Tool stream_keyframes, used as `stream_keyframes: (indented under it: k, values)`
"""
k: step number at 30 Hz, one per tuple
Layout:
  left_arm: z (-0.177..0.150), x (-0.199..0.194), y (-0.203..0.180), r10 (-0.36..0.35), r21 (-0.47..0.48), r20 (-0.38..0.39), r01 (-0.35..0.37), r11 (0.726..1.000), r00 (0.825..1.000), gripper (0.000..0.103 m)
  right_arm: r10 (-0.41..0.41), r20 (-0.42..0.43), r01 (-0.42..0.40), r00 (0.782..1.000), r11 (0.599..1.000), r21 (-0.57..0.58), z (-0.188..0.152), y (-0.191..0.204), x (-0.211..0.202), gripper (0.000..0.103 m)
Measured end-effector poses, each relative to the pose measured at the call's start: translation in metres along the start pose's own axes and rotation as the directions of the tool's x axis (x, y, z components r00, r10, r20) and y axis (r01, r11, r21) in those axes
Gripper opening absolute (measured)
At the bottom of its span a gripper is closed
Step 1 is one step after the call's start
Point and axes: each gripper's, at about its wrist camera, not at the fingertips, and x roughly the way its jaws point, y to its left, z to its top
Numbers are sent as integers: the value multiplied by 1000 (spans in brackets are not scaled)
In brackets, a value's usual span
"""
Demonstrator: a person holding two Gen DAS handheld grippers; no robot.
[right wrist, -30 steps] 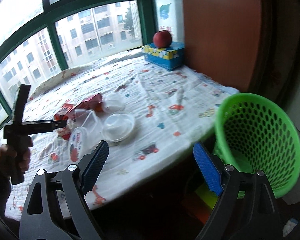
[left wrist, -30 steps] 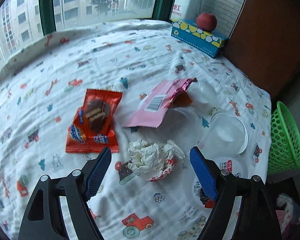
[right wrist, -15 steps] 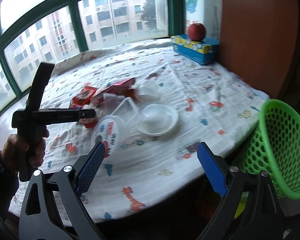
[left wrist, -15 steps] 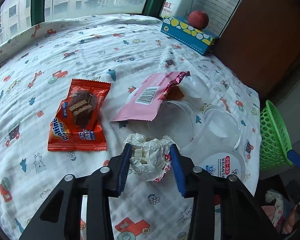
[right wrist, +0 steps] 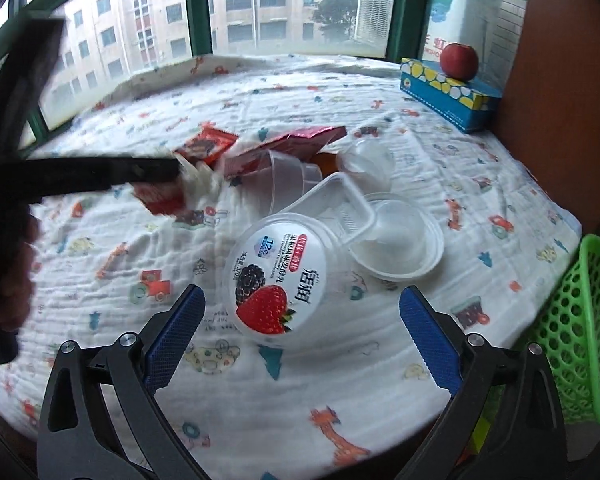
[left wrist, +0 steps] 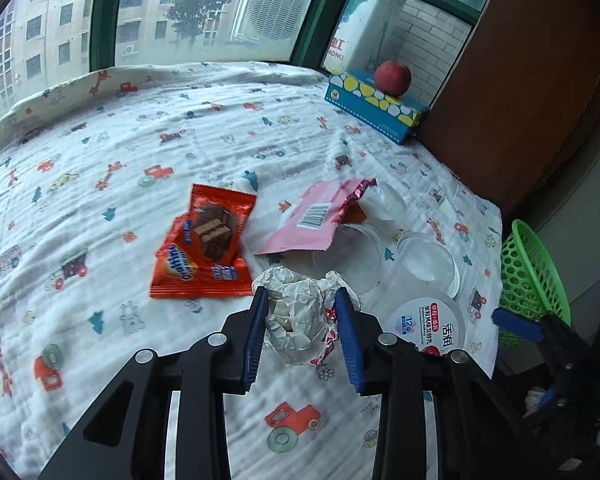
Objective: Collect trash
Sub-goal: 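Grasp the crumpled white wrapper with the left gripper while the right grasps the yogurt cup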
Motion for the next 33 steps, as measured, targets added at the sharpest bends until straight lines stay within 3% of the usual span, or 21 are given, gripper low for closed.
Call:
stream_keyframes:
  k: [12, 23, 25, 33]
  values:
    - [-6, -17, 22, -4, -39, 24, 5, 999, 1000, 33, -115, -47, 110, 992, 990, -83, 6, 22, 40, 98]
    - [-7, -19, 22, -10, -41, 27, 11, 999, 1000, 33, -116, -90, 111, 989, 992, -63, 1, 20, 63, 95]
    - [-7, -20, 21, -12, -38, 29, 13, 999, 1000, 33, -111, -83, 107, 990, 993, -49, 1, 19, 60, 90]
    - [-2, -26, 9, -17, -21, 42, 18, 1000, 999, 33, -73, -41, 72, 997, 997, -20, 3, 11, 36, 90]
